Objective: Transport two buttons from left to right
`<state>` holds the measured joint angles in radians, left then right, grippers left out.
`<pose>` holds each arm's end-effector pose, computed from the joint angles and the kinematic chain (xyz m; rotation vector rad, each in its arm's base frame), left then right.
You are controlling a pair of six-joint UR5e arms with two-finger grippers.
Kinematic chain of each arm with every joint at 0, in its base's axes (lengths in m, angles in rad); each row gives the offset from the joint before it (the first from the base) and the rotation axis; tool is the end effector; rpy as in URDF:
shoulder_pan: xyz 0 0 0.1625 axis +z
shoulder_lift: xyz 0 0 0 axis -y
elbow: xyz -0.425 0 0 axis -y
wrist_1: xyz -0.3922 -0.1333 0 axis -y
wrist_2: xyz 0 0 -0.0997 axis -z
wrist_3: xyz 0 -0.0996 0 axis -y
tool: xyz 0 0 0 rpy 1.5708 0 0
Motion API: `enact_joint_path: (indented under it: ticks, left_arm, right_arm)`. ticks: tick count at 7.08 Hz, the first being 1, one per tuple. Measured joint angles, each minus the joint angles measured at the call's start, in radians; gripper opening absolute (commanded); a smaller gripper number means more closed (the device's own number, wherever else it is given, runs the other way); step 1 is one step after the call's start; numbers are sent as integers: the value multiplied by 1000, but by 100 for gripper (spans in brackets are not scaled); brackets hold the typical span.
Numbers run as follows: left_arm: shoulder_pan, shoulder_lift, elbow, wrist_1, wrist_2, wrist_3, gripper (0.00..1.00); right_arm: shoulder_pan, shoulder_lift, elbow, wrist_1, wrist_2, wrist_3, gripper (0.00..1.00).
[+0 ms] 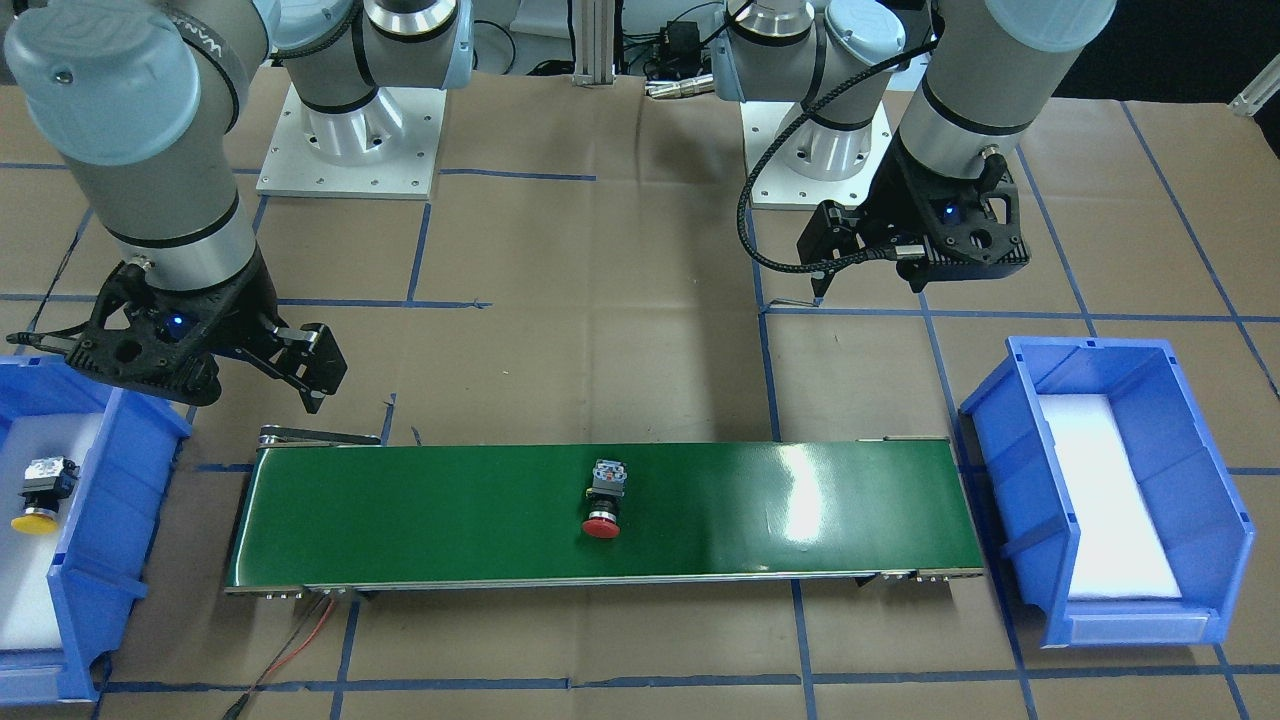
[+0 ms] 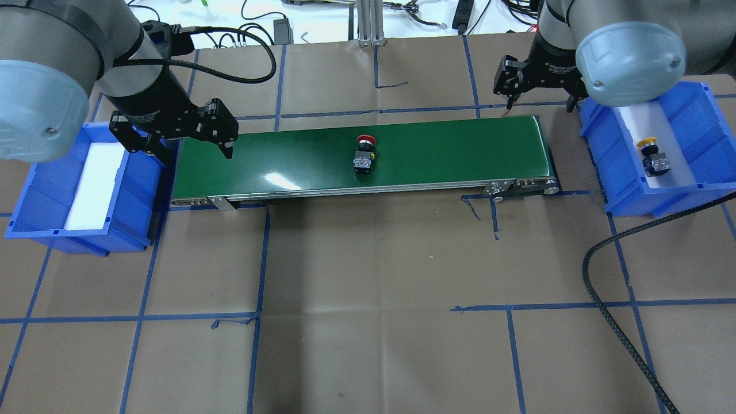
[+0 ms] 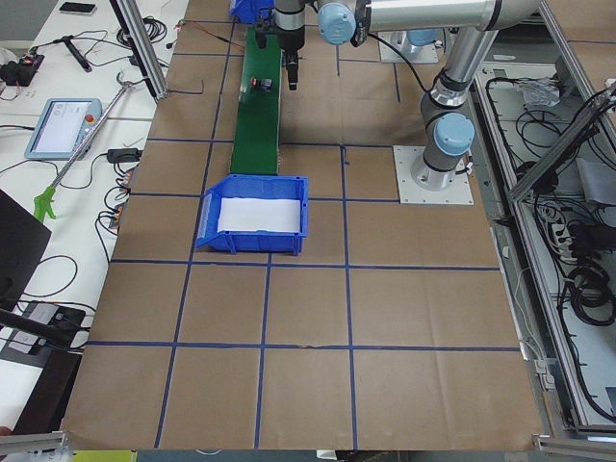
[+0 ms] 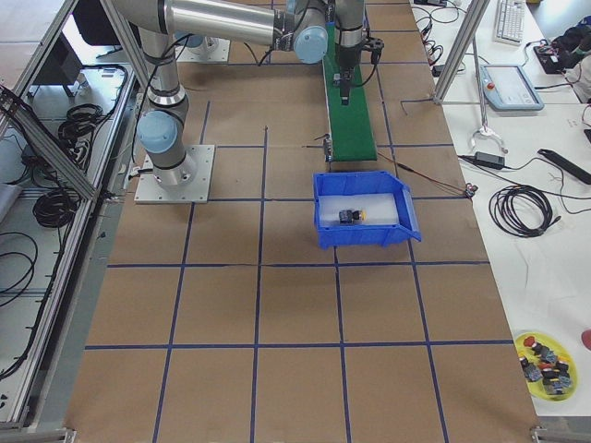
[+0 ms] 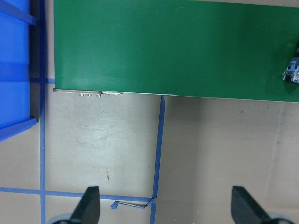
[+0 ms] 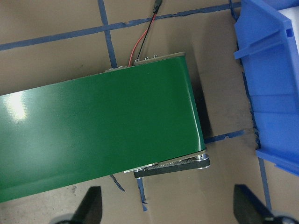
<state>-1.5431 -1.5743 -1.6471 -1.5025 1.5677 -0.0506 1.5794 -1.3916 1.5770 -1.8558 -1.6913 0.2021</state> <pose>-0.1200 -0.4945 0.4555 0.1229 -3.1362 -0.0181 0.1262 -0.5692 0.4199 -0.3015 -3.0126 0.1693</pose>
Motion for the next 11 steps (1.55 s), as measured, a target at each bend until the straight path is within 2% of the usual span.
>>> enact_joint_path:
  ticks: [11]
  left_arm:
    - [0,0,1,1,0,0,100]
  right_arm:
    - [37,53,-2,-54,-1,-11,99]
